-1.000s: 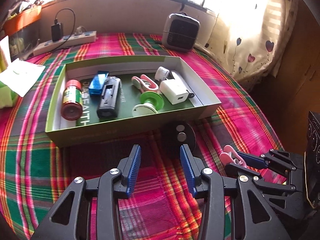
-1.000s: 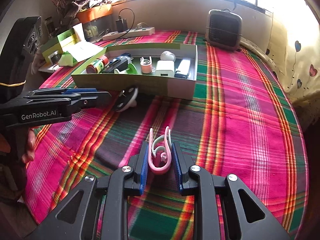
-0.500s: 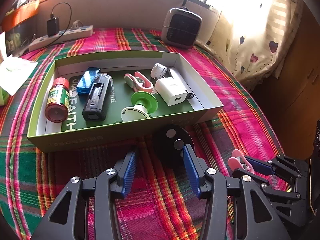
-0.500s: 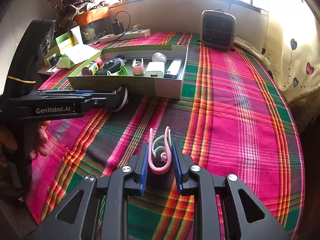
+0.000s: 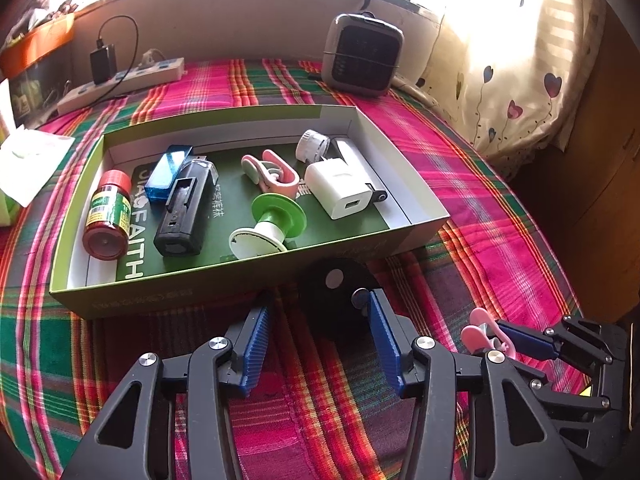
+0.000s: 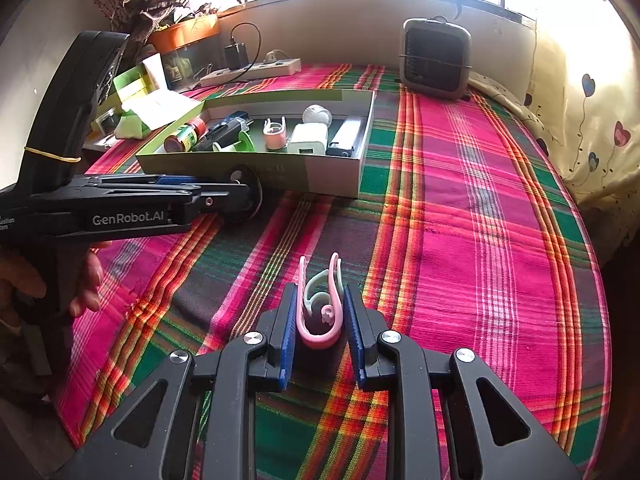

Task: Organize rigid objects
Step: 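Close the left tool around the black round puck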

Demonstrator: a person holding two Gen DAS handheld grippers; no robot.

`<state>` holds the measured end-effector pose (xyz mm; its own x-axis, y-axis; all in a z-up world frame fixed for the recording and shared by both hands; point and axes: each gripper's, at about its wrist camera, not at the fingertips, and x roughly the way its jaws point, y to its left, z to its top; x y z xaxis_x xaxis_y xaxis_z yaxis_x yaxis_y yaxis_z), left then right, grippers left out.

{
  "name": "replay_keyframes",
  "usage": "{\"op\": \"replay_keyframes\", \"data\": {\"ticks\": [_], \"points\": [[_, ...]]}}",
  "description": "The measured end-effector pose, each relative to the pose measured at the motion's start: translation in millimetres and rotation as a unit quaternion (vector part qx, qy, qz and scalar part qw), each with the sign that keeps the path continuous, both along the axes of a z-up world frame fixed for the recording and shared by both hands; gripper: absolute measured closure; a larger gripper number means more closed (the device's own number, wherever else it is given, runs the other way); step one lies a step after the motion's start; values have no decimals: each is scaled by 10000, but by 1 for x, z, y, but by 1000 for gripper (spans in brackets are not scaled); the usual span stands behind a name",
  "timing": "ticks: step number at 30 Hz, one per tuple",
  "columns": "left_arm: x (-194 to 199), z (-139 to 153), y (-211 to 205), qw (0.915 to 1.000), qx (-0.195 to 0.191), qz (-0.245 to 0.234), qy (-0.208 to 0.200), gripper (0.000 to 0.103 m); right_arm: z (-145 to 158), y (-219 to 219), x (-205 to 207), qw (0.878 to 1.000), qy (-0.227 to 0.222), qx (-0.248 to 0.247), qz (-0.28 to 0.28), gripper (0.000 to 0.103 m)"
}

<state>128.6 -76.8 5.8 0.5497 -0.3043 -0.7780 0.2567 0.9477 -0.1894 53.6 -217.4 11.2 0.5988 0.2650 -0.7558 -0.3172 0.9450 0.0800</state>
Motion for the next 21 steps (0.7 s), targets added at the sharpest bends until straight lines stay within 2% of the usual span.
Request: {"op": "replay_keyframes", "data": {"ticks": [21], "points": [[2, 0, -12, 9997, 236, 49, -94, 56, -3, 1, 2, 10000, 74, 38, 51, 79]]}}
